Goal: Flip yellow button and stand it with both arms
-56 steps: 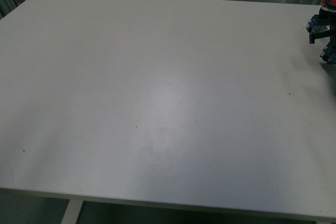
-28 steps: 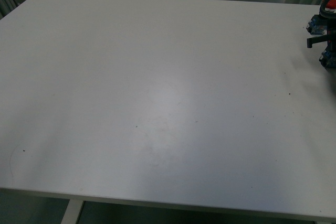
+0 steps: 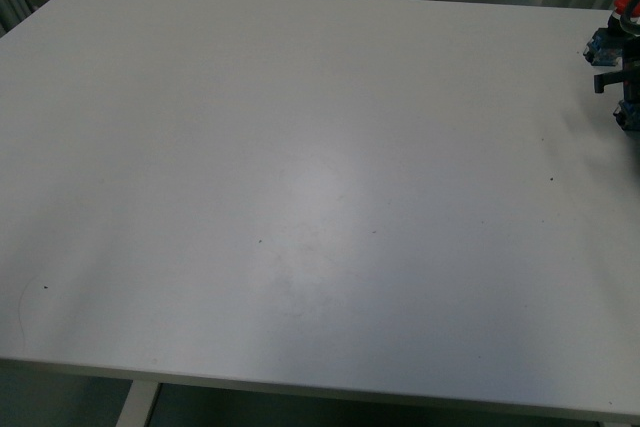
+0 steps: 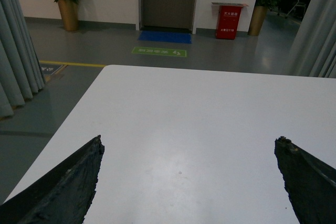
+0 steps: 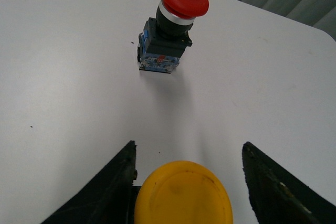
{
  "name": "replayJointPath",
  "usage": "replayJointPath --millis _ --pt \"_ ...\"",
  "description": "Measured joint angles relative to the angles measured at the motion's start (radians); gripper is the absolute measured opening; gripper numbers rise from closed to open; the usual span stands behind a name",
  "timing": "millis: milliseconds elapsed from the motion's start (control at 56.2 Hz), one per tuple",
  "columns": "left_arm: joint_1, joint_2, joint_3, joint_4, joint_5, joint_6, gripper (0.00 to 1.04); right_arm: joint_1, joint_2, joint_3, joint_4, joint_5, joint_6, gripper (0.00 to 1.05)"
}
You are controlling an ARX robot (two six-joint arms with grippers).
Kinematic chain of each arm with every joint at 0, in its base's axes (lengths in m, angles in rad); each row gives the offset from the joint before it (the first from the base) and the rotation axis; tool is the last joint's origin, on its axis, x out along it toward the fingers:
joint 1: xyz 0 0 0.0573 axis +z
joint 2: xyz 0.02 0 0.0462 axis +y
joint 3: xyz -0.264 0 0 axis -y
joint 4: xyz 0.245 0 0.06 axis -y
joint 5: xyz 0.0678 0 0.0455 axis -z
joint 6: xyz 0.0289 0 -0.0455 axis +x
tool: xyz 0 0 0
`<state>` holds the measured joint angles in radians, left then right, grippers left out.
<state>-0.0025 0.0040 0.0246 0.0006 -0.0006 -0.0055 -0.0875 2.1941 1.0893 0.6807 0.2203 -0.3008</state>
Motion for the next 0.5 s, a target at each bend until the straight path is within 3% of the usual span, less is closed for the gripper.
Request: replayJointPath --millis 249,498 --pt "0.000 0.000 0.000 0.000 0.000 0.000 0.98 0.002 -0.005 0.000 -0.029 -0.012 0.022 0.99" --pt "0.000 0.000 0.000 0.000 0.000 0.000 0.98 0.016 -0.064 -0.001 -0.081 -0.057 0.082 0.97"
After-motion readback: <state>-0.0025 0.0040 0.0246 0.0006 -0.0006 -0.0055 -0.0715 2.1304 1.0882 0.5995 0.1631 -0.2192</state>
